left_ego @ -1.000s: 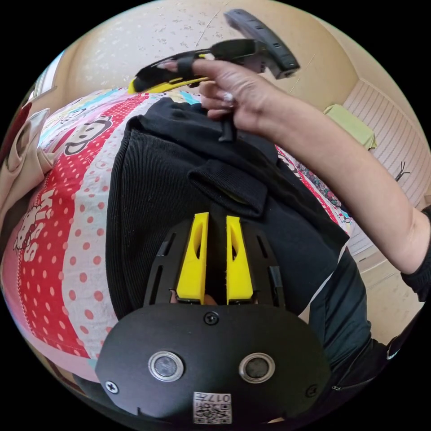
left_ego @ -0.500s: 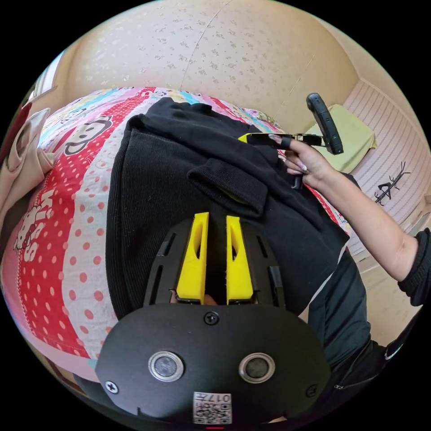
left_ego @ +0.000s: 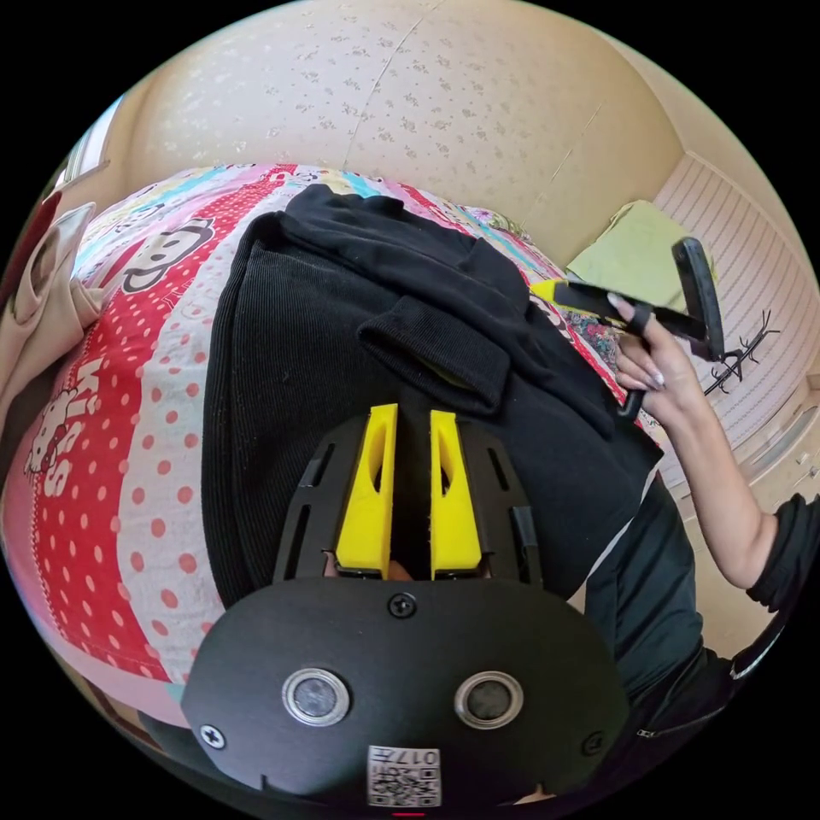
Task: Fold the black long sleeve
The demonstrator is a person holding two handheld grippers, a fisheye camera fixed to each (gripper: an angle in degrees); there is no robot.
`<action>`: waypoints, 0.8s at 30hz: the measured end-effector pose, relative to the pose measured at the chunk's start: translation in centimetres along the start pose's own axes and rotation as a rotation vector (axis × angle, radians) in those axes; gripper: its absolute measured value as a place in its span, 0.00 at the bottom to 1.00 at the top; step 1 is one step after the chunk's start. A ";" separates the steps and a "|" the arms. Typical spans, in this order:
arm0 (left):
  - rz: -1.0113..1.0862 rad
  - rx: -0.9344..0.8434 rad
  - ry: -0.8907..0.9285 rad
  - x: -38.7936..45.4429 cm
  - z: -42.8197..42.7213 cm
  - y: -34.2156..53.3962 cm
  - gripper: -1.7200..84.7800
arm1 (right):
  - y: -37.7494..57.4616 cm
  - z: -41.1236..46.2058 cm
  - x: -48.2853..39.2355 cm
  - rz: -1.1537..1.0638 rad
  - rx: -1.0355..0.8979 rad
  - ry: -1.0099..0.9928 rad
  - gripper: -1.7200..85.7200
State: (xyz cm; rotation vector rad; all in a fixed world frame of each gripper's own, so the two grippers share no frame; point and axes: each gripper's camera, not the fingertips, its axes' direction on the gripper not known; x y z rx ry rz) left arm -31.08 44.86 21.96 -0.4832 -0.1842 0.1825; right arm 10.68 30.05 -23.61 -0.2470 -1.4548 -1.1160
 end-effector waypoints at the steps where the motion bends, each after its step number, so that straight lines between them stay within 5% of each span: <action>1: 0.000 0.000 0.000 -0.1 0.0 -0.1 0.10 | 1.8 1.2 0.3 -0.023 -0.024 0.041 0.12; 7: 0.001 0.011 0.045 -0.8 -0.1 -0.3 0.11 | 3.4 5.4 5.0 0.118 -0.100 -0.160 0.12; 16: -0.151 0.047 0.373 -4.2 -1.4 -1.0 0.18 | 5.5 6.5 3.3 0.071 -0.073 -0.091 0.11; 24: -0.290 -0.020 0.239 -1.8 0.0 -3.5 0.19 | 7.1 7.4 4.2 0.107 -0.059 -0.165 0.12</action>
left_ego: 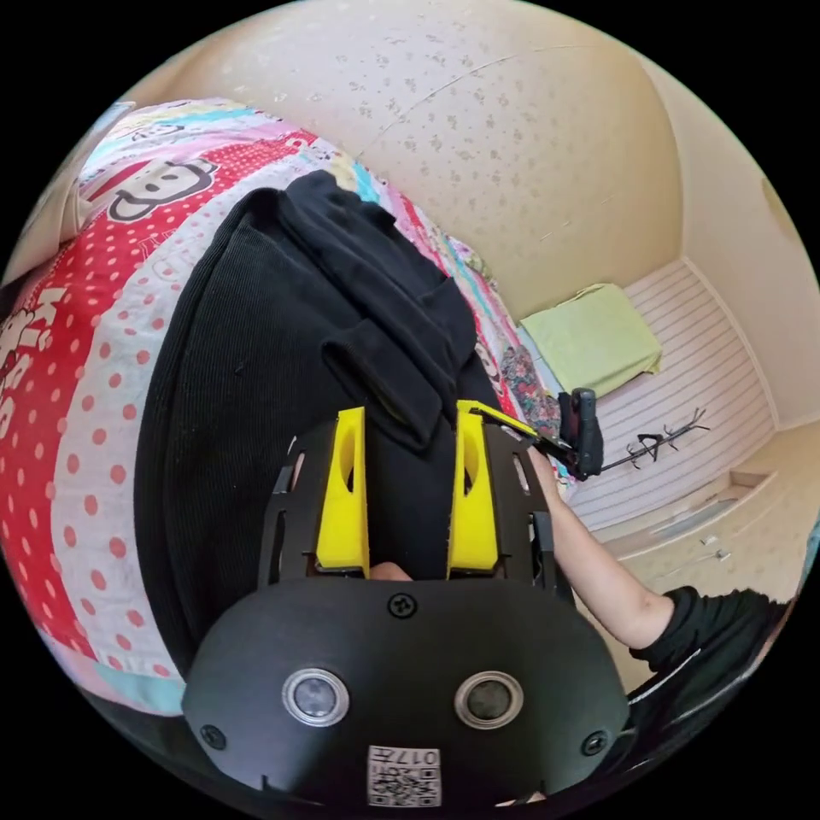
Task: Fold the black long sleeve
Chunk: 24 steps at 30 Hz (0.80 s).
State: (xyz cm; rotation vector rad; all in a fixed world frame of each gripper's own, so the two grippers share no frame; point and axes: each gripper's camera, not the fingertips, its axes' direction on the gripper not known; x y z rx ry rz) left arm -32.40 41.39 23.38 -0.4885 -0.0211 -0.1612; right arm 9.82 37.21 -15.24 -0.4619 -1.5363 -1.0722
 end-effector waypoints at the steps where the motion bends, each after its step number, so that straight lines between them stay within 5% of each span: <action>1: -0.025 0.008 -0.036 0.5 0.0 -0.1 0.18 | 0.2 0.1 0.0 0.001 0.001 -0.003 0.12; 21: -0.180 0.250 -0.281 6.1 0.1 2.0 0.21 | 3.0 2.3 0.7 0.025 0.014 -0.070 0.11; 24: -0.275 0.208 -0.161 4.3 1.0 2.5 0.21 | 3.4 2.6 1.1 0.037 0.020 -0.092 0.11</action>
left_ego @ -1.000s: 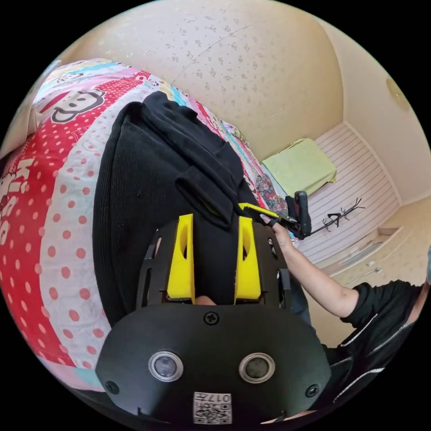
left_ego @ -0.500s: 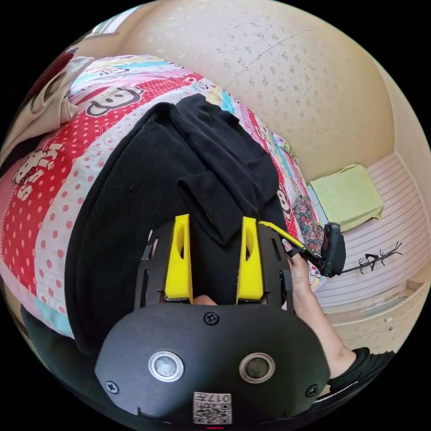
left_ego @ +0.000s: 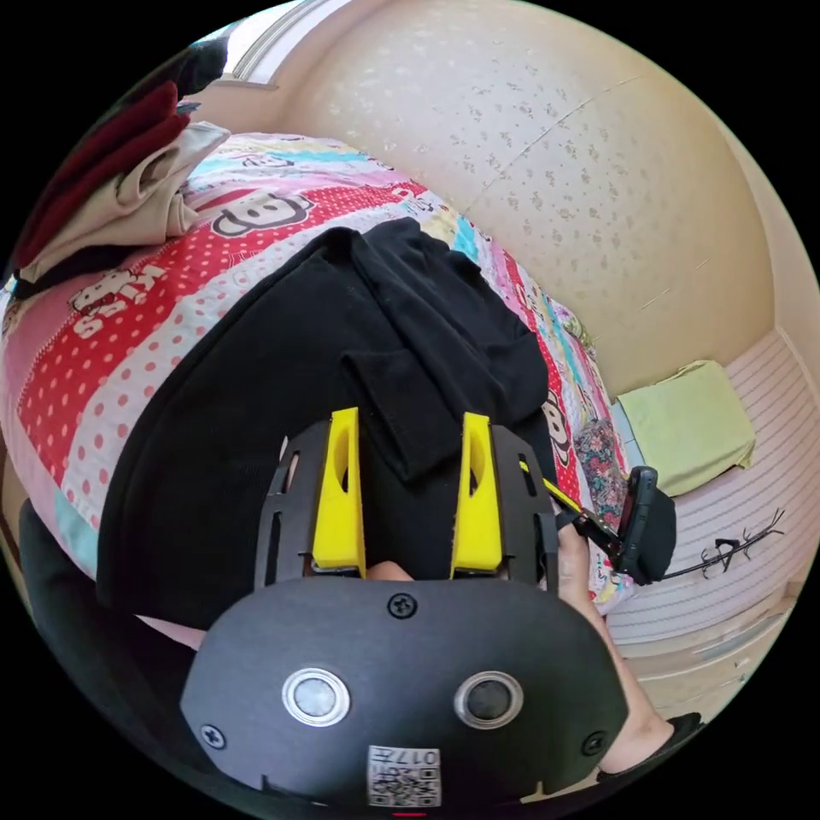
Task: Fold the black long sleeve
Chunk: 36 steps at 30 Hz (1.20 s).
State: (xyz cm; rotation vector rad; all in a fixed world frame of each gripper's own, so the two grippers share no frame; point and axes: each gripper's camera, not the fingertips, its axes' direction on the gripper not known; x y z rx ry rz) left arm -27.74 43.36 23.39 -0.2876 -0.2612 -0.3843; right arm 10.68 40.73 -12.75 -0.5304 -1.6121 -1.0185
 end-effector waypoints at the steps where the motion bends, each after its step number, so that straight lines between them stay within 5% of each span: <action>1: -0.028 0.041 0.023 -0.6 -0.2 0.3 0.21 | 0.1 0.1 0.1 0.004 0.001 -0.005 0.11; 11: 0.034 0.075 -0.058 0.5 0.3 1.1 0.23 | 1.2 0.6 0.7 0.007 0.002 -0.009 0.11; 20: 0.025 0.112 0.084 -0.7 -0.7 1.5 0.19 | 2.1 0.6 1.7 0.009 0.003 -0.014 0.11; 25: -0.067 0.095 0.219 -2.5 -0.1 0.5 0.05 | 2.6 0.4 2.6 0.011 0.007 -0.022 0.11; 36: 0.066 0.081 0.156 -2.2 -4.8 0.3 0.03 | 7.3 -7.2 6.0 0.182 0.190 -0.154 0.14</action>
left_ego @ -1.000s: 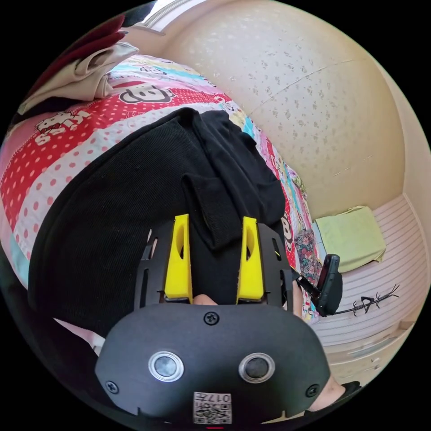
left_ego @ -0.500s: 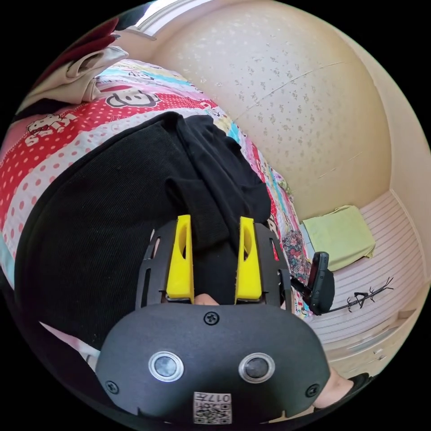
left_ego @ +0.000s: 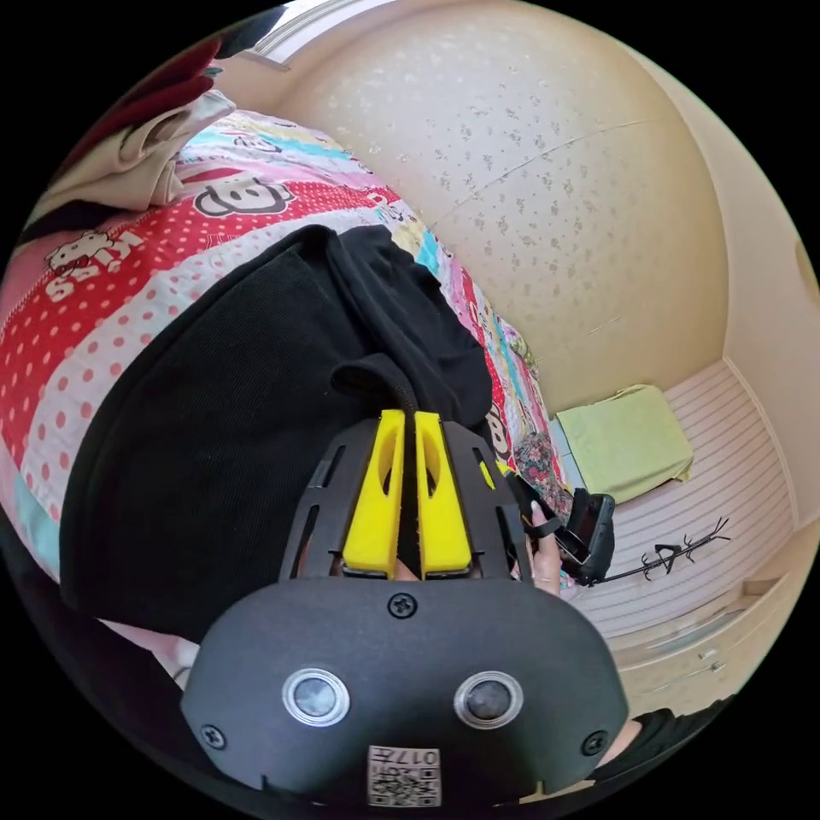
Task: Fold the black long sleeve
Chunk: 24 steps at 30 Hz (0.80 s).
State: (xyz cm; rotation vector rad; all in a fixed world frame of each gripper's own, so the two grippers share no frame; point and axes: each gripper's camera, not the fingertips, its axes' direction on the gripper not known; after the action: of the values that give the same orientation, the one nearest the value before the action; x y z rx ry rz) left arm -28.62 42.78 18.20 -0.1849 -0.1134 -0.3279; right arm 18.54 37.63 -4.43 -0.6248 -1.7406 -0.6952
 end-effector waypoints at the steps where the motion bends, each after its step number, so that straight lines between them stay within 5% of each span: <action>1: 0.003 -0.006 -0.002 -0.1 -0.3 -0.1 0.03 | 1.3 -1.0 0.3 0.057 0.000 0.023 0.15; 10: 0.006 -0.020 -0.017 -1.0 -0.9 0.9 0.03 | 9.0 -5.2 5.4 0.403 0.084 -0.395 0.17; 14: -0.002 -0.021 -0.014 -1.3 -1.2 1.1 0.03 | 9.0 -3.6 4.7 0.425 -0.070 -0.256 0.17; 19: 0.009 -0.018 -0.012 -1.2 -1.8 1.4 0.03 | 9.5 -3.4 6.4 0.535 0.036 -0.387 0.17; 24: 0.012 -0.023 -0.018 -1.4 -2.0 1.5 0.03 | 8.2 -3.0 5.6 0.541 0.055 -0.271 0.15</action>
State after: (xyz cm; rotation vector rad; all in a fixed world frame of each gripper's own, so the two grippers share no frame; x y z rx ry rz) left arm -29.32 44.21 15.76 -0.2108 -0.1262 -0.3158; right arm 24.93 41.50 2.81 -1.1360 -1.7147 -0.1885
